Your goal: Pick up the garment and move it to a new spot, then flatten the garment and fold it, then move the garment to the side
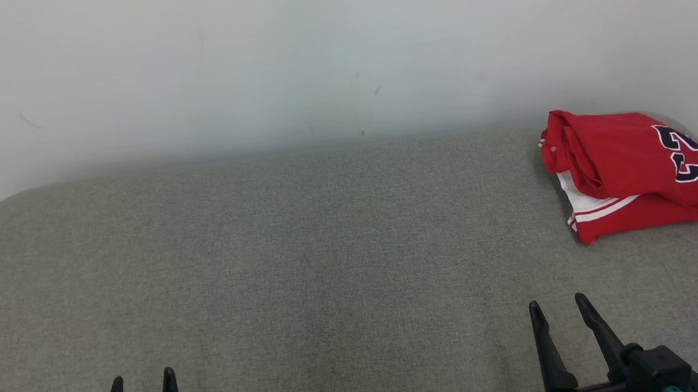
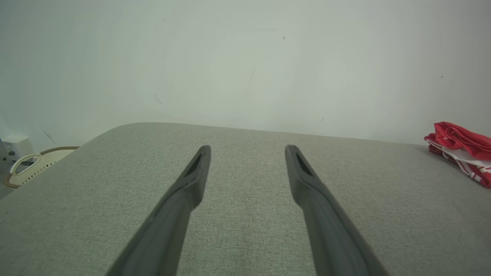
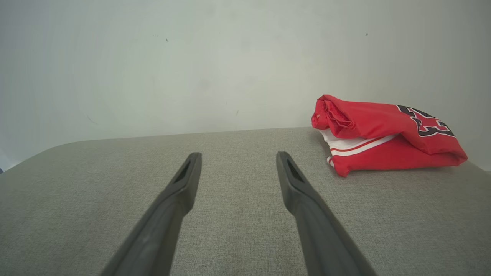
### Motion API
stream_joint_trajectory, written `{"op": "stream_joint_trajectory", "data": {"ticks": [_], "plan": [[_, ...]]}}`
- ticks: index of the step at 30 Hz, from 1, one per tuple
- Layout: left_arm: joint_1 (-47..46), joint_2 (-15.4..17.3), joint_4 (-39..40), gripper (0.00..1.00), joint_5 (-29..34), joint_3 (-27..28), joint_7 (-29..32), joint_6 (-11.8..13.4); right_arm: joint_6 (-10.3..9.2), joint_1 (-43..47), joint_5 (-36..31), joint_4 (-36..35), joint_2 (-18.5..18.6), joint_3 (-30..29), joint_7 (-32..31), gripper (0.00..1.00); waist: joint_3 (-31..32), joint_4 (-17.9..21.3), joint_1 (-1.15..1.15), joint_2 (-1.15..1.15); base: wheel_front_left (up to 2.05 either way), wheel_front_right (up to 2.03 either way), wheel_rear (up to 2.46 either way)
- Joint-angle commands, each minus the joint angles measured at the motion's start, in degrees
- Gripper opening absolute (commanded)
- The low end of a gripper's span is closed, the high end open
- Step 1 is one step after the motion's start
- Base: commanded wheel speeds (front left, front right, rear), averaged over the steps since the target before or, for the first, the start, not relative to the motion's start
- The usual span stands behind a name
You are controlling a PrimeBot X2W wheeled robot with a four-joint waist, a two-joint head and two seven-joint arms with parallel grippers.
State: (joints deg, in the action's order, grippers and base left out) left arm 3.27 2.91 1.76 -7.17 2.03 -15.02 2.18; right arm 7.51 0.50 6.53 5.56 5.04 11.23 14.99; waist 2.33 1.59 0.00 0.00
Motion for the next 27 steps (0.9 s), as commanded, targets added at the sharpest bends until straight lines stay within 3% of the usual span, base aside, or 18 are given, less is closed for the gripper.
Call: {"op": "stream_joint_trajectory", "data": {"ticks": [1,13,14,17,27], "plan": [[0.7,0.0,-0.3,1.00,0.3,0.1,-0.2,0.2,-0.05,-0.4,0.0,-0.3,0.1,0.0,0.3,1.00,0.0,0.0,0.00,0.00,0.00,0.00,0.00],[0.9,0.0,-0.4,1.00,0.2,0.3,-0.2,-0.2,-0.05,-0.6,0.5,0.1,0.2,0.2,0.3,1.00,0.1,0.0,0.00,0.00,0.00,0.00,0.00],[0.2,0.0,-0.5,0.00,0.0,0.2,0.0,-0.1,0.00,-0.1,0.3,0.2,0.1,0.1,0.0,0.00,0.1,0.0,0.00,0.00,0.00,0.00,0.00],[0.3,-0.1,-2.8,0.00,-0.6,0.1,0.3,-0.1,0.00,1.0,0.7,2.0,0.0,0.1,-0.5,0.00,0.1,0.0,0.00,0.00,0.00,0.00,0.00],[-2.5,-0.1,-5.9,0.00,-13.6,-1.0,1.8,-1.6,0.00,-1.5,14.3,4.4,0.8,-2.9,-4.2,0.00,-0.2,-0.1,0.00,0.00,0.00,0.00,0.00]]}}
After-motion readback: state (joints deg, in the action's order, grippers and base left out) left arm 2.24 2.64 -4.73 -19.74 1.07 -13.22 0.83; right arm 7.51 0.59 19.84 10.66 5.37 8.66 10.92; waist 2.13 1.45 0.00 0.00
